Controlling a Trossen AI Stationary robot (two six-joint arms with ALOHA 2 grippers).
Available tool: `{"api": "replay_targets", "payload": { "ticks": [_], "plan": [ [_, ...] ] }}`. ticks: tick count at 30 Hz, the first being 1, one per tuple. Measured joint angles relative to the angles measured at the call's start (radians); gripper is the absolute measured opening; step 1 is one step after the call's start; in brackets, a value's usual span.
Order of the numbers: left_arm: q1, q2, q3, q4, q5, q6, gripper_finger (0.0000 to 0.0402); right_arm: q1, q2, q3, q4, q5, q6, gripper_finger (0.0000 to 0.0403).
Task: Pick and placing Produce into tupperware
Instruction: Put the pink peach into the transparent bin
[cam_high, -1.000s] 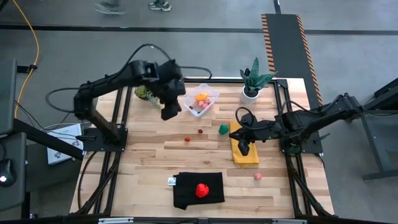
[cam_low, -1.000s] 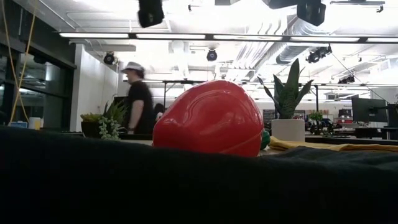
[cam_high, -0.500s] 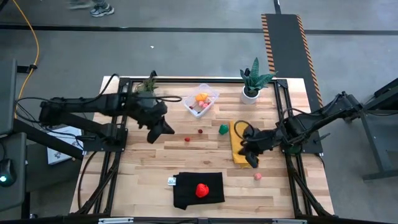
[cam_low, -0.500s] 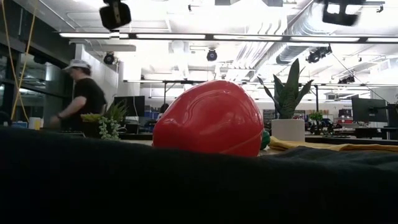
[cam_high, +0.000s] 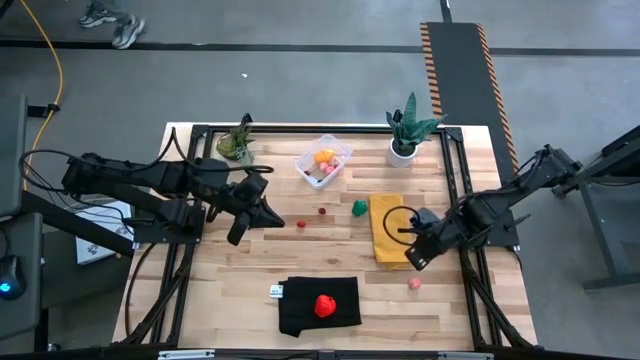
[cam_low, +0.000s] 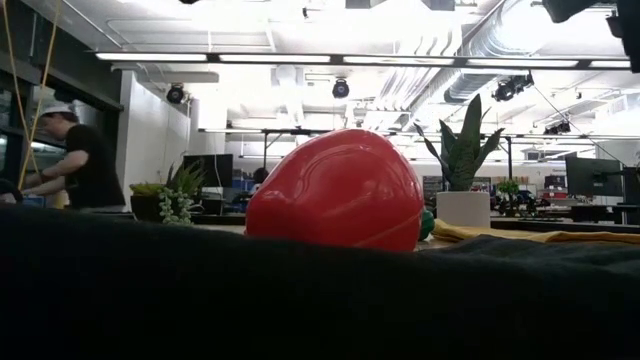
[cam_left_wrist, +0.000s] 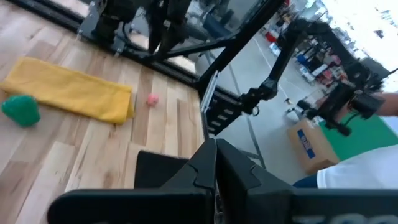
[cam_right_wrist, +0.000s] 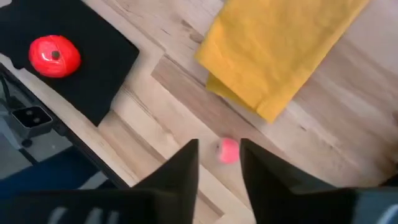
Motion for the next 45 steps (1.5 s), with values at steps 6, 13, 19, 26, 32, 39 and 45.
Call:
{"api": "replay_targets", "payload": {
  "ticks": [6,13,19,26,32,39,45],
  "plan": [
    [0.0,-0.001,0.0,0.005,-0.018,0.0,0.0001,0.032,0.1,0.0,-0.014,-0.053,0.159,0.0165],
    [0.001,-0.001,0.0,0.004,-0.072,0.012,0.0001,0.066,0.26,0.0,0.027,-0.158,0.241,0.0172],
    [0.0,-0.001,0.0,-0.003,-0.058,0.019,0.0001,0.078,0.347,0.0,0.145,-0.137,0.265,0.0172],
    [0.0,-0.001,0.0,-0.078,0.0,0.019,0.0001,0.085,0.39,0.0,0.151,-0.116,0.299,0.0172],
    [0.0,0.0,0.0,-0.148,0.016,0.02,0.0001,0.088,0.374,0.0,0.027,-0.125,0.288,0.0172],
    [0.0,0.0,0.001,-0.154,0.062,0.021,0.0001,0.055,0.256,-0.035,-0.006,-0.109,0.282,0.0172],
    [0.001,0.0,0.0,-0.154,0.093,0.02,0.0001,0.102,0.148,-0.25,0.275,-0.115,0.472,0.0172]
  ]
}}
